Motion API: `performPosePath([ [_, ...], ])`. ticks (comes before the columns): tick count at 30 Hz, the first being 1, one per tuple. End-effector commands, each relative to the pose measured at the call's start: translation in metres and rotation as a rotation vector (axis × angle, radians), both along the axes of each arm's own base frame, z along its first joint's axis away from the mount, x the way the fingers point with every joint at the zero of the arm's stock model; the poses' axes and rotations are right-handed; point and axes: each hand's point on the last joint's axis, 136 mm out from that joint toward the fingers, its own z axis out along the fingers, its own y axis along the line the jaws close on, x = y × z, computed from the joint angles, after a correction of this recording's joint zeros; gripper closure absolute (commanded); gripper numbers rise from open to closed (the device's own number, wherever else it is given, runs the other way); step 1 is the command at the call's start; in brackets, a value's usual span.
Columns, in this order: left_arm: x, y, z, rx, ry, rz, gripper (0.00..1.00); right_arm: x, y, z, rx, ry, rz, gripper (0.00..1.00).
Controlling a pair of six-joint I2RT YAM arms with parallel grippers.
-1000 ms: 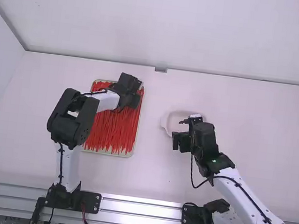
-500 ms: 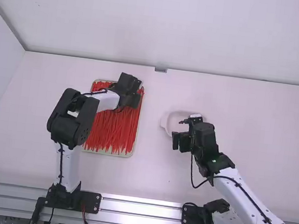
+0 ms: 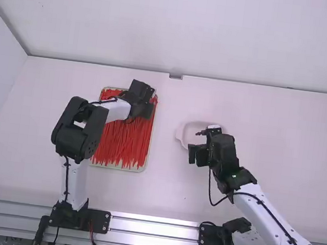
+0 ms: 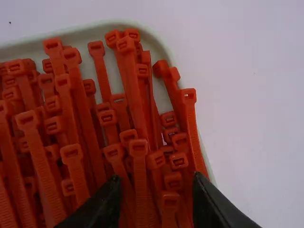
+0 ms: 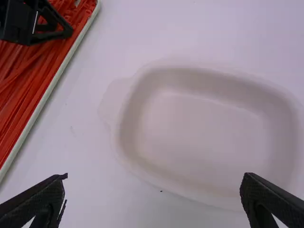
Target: Fasten the cable tie
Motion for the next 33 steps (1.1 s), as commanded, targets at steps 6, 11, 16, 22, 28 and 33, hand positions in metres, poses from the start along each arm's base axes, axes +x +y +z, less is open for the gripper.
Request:
performPosePath([
  [6, 0.006, -0.004, 0.027, -0.016, -0.050, -0.009, 0.59, 0.008, 0.003, 0.016, 0.016, -0.037, -0.002, 0.02],
  [11, 0.007, -0.004, 0.030, -0.017, -0.057, -0.009, 0.55, 0.008, 0.003, 0.016, 0.016, -0.037, -0.002, 0.02],
  [16, 0.006, -0.004, 0.035, -0.018, -0.064, -0.013, 0.55, 0.007, 0.003, 0.015, 0.016, -0.036, -0.002, 0.02],
  [22, 0.005, -0.004, 0.047, -0.020, -0.076, -0.013, 0.55, 0.008, 0.003, 0.016, 0.016, -0.037, -0.002, 0.02],
  [28, 0.002, -0.004, 0.051, -0.021, -0.070, -0.014, 0.57, 0.008, 0.003, 0.016, 0.016, -0.037, -0.002, 0.02],
  [33, -0.002, -0.003, 0.046, -0.018, -0.045, -0.012, 0.72, 0.007, 0.003, 0.016, 0.016, -0.036, -0.002, 0.02],
])
